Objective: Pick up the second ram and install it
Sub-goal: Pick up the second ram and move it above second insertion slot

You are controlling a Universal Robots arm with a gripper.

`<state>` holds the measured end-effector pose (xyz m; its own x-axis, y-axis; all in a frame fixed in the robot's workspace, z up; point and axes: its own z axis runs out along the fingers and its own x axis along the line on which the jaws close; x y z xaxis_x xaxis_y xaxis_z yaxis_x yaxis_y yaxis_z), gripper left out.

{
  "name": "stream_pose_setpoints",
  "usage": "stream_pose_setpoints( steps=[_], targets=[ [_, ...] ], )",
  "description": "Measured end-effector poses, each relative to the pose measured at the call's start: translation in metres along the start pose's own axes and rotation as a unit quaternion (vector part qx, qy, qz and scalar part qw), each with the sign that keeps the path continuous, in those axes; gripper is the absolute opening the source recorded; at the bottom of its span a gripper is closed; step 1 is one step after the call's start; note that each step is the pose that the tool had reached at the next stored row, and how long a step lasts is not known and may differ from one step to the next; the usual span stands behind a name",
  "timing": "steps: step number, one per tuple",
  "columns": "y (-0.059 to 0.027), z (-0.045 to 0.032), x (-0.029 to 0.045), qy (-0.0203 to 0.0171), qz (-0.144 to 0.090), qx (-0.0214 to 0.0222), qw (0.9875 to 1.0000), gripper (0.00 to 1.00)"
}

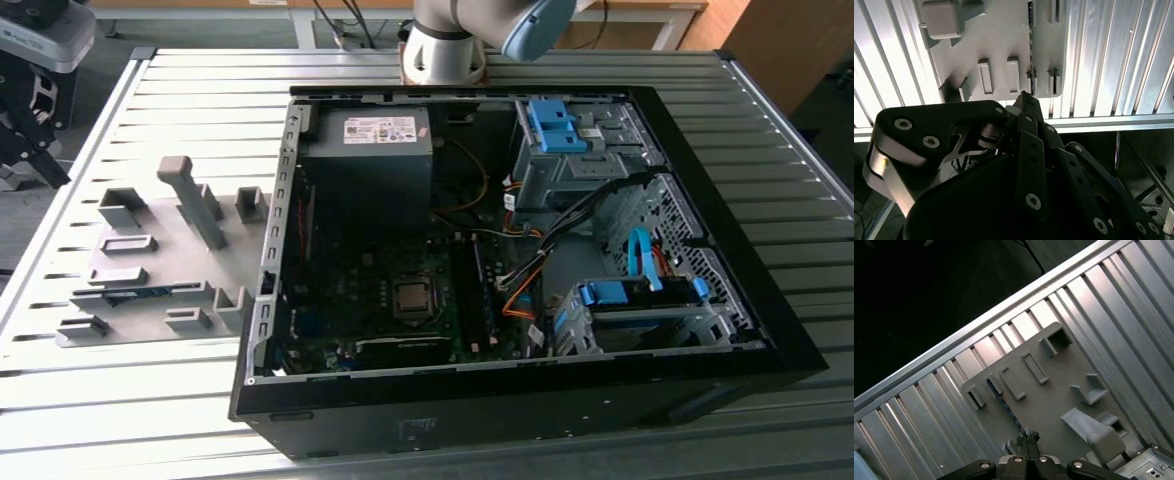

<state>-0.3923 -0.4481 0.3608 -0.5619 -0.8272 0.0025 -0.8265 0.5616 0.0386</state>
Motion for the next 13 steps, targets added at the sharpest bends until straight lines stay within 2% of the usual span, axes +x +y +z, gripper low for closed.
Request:
stream_pose_setpoints(
  steps=[13],
  targets=[
    [0.0,0.0,0.0,0.0004,-0.01,0.0,1.0,0.11]
  ],
)
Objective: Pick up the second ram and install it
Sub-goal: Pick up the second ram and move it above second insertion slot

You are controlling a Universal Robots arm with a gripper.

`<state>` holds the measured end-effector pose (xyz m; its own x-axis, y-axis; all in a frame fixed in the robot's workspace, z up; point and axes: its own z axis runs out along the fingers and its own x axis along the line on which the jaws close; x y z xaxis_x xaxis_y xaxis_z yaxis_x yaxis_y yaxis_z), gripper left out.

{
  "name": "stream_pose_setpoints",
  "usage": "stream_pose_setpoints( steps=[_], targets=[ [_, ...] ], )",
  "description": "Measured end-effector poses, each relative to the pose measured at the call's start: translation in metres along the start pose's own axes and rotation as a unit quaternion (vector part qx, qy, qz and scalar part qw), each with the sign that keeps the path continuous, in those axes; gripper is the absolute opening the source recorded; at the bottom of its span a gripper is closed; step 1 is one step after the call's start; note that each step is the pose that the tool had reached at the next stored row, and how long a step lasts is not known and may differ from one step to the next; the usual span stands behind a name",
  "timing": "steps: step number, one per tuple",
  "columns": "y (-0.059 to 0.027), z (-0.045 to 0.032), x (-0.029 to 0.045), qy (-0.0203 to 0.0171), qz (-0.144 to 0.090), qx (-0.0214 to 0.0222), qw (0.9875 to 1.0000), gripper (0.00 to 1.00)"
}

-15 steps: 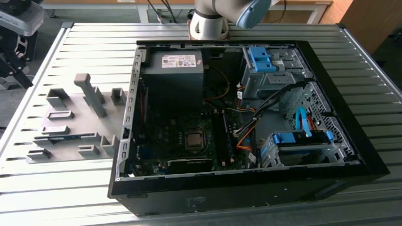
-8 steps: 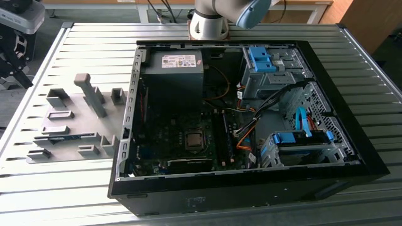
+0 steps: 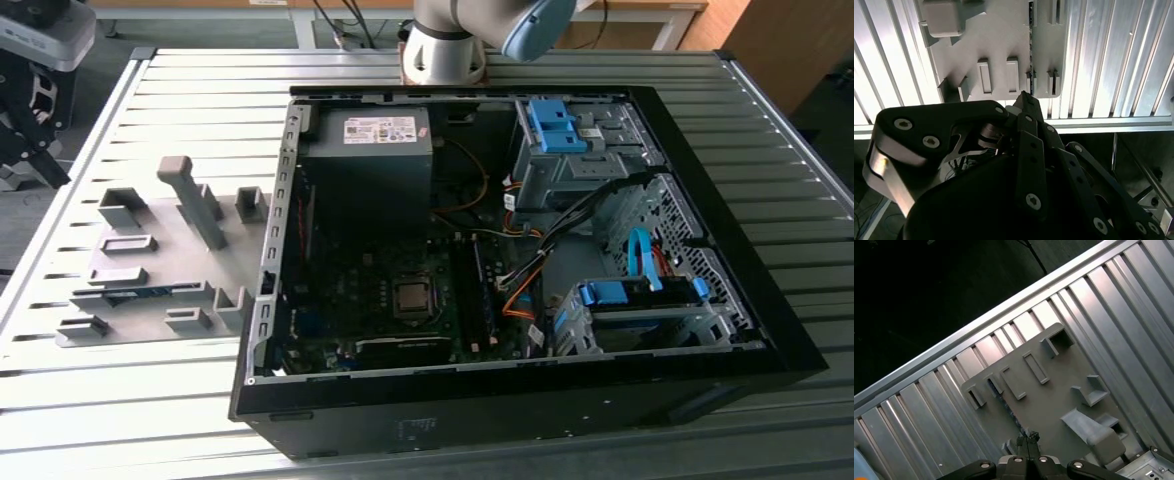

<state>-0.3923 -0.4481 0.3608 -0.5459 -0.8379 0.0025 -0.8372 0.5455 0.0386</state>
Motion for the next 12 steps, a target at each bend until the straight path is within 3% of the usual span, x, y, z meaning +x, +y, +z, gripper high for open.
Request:
stream_pose_setpoints(
  steps=[12],
  targets=[
    [0.0,0.0,0.0,0.0003,-0.007,0.0,1.0,0.11]
  ],
)
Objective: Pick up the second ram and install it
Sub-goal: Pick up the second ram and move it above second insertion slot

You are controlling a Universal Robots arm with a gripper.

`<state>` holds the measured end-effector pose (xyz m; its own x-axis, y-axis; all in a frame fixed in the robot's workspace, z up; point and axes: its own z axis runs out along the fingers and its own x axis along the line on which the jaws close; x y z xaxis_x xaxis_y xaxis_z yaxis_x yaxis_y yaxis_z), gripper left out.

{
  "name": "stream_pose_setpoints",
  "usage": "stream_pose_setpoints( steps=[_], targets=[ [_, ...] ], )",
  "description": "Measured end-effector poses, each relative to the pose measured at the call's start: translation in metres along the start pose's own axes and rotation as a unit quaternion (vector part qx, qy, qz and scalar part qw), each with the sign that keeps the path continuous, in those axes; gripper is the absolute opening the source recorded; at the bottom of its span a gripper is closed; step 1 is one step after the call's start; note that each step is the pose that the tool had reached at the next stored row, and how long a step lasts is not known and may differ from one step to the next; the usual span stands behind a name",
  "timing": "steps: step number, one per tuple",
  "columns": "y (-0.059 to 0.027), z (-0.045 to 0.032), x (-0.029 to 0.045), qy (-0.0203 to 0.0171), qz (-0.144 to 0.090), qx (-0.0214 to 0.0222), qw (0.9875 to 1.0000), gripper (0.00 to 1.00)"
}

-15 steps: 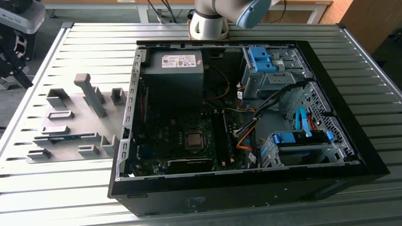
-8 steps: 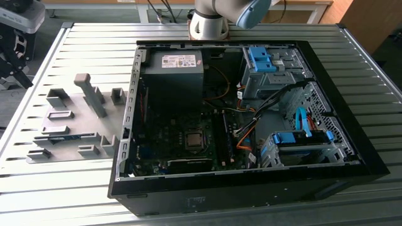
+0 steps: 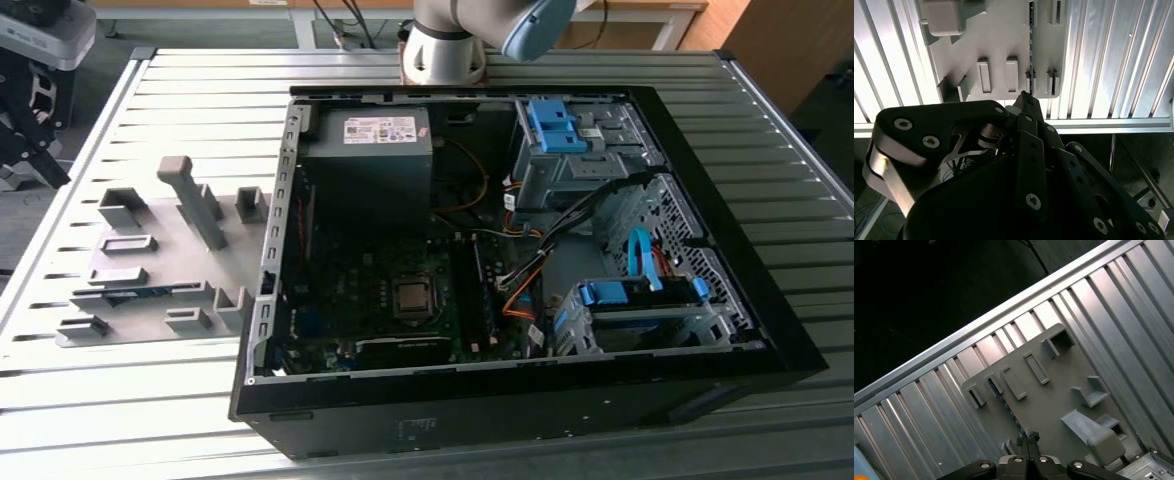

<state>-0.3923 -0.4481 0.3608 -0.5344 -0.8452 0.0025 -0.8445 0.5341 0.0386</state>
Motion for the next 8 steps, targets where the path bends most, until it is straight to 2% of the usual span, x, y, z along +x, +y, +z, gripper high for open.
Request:
stream_pose_setpoints(
  steps=[8],
  targets=[
    [0.0,0.0,0.0,0.0002,-0.004,0.0,1.0,0.11]
  ],
)
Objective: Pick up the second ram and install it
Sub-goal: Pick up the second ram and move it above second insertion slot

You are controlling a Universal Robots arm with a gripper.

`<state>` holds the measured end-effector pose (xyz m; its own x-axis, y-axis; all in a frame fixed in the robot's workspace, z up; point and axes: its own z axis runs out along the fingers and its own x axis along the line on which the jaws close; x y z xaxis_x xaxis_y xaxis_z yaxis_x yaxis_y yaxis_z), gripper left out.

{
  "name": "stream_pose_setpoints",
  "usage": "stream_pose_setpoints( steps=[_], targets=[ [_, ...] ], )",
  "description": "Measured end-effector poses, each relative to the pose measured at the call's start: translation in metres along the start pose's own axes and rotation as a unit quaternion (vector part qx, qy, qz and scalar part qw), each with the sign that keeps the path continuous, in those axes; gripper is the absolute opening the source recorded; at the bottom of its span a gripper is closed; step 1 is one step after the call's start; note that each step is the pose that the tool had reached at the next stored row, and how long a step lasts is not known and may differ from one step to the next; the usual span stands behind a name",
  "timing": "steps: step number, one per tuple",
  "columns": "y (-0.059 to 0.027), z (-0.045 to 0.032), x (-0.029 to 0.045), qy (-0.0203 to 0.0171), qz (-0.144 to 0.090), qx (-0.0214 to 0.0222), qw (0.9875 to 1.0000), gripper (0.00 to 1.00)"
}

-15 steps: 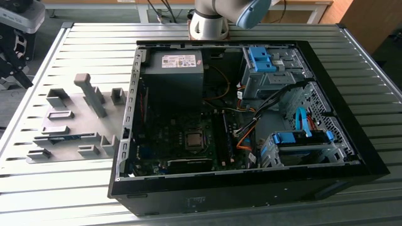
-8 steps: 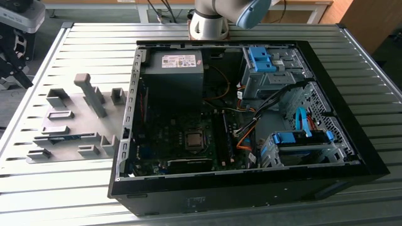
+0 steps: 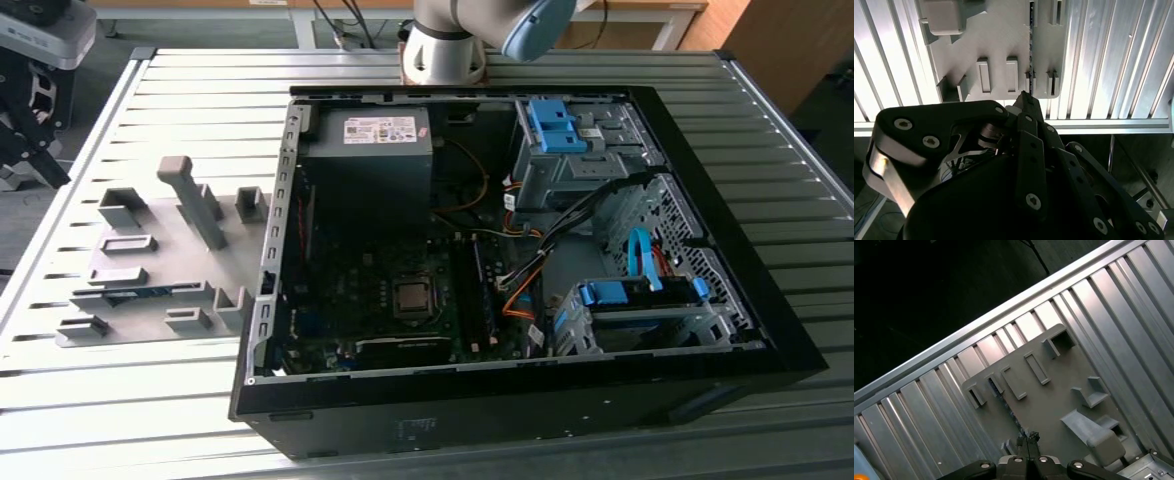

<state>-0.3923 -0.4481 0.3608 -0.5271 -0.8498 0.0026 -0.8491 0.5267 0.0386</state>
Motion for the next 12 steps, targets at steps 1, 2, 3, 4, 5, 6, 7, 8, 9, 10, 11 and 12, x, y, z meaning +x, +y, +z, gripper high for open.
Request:
stream_pose_setpoints(
  steps=[1,2,3,4,5,6,7,8,9,10,11,12],
  targets=[
    [0.0,0.0,0.0,0.0,-0.001,0.0,1.0,0.11],
    [0.0,0.0,0.0,0.0,-0.001,0.0,1.0,0.11],
    [0.0,0.0,0.0,0.0,-0.002,0.0,1.0,0.11],
    [0.0,0.0,0.0,0.0001,-0.002,0.0,1.0,0.11],
    [0.0,0.0,0.0,0.0001,-0.003,0.0,1.0,0.11],
    [0.0,0.0,0.0,0.0001,-0.003,0.0,1.0,0.11],
    [0.0,0.0,0.0,0.0001,-0.004,0.0,1.0,0.11],
    [0.0,0.0,0.0,0.0002,-0.004,0.0,1.0,0.11],
    [0.0,0.0,0.0,0.0002,-0.005,0.0,1.0,0.11],
    [0.0,0.0,0.0,0.0002,-0.006,0.0,1.0,0.11],
    [0.0,0.0,0.0,0.0002,-0.006,0.0,1.0,0.11],
    [0.0,0.0,0.0,0.0002,-0.007,0.0001,1.0,0.11]
  ],
)
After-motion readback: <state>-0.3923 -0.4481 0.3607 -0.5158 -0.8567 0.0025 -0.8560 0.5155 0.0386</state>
